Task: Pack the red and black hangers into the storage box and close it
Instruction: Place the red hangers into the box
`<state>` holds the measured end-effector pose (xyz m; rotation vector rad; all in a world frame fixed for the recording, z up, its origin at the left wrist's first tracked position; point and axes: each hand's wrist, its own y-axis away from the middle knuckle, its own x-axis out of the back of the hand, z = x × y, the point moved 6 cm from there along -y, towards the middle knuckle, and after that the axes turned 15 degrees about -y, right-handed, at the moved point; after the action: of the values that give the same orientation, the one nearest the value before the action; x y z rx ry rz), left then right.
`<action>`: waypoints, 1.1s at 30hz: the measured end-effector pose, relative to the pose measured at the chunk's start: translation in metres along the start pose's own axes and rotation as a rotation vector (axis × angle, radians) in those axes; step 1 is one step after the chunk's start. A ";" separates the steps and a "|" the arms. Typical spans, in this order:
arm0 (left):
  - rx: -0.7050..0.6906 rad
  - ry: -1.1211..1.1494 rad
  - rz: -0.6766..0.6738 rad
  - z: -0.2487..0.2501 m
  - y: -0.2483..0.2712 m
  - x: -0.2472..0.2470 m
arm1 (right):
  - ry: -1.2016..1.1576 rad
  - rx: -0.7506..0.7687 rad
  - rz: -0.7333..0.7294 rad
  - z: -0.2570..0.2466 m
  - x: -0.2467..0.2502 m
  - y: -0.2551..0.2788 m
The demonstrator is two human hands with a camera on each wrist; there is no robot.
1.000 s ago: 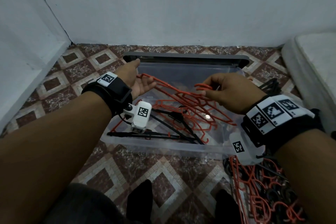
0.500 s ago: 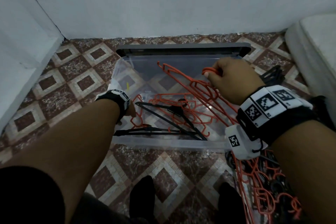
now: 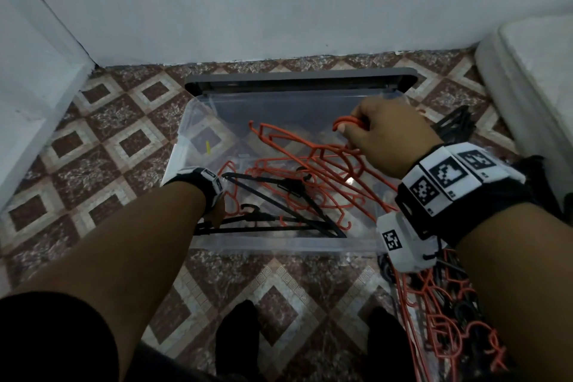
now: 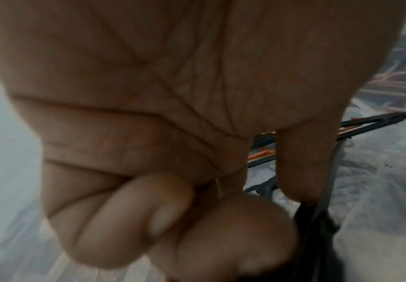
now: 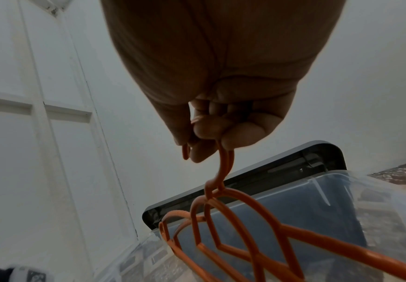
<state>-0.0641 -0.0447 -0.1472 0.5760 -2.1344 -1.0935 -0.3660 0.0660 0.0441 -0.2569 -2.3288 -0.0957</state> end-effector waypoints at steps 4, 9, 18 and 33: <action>-0.112 0.102 -0.023 0.010 0.018 0.014 | -0.013 0.005 0.008 0.000 -0.001 -0.002; -0.239 0.213 0.057 0.002 0.077 0.065 | -0.045 0.020 0.086 -0.004 0.008 -0.002; -0.413 -0.157 0.654 0.001 0.176 0.142 | -0.063 0.032 0.261 0.005 0.033 0.004; -0.300 0.348 1.095 -0.044 0.198 0.140 | -0.132 -0.029 0.277 0.019 0.040 0.003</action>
<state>-0.1443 -0.0476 0.0862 -0.4920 -1.5350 -0.5783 -0.4054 0.0779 0.0597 -0.6139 -2.3977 0.0252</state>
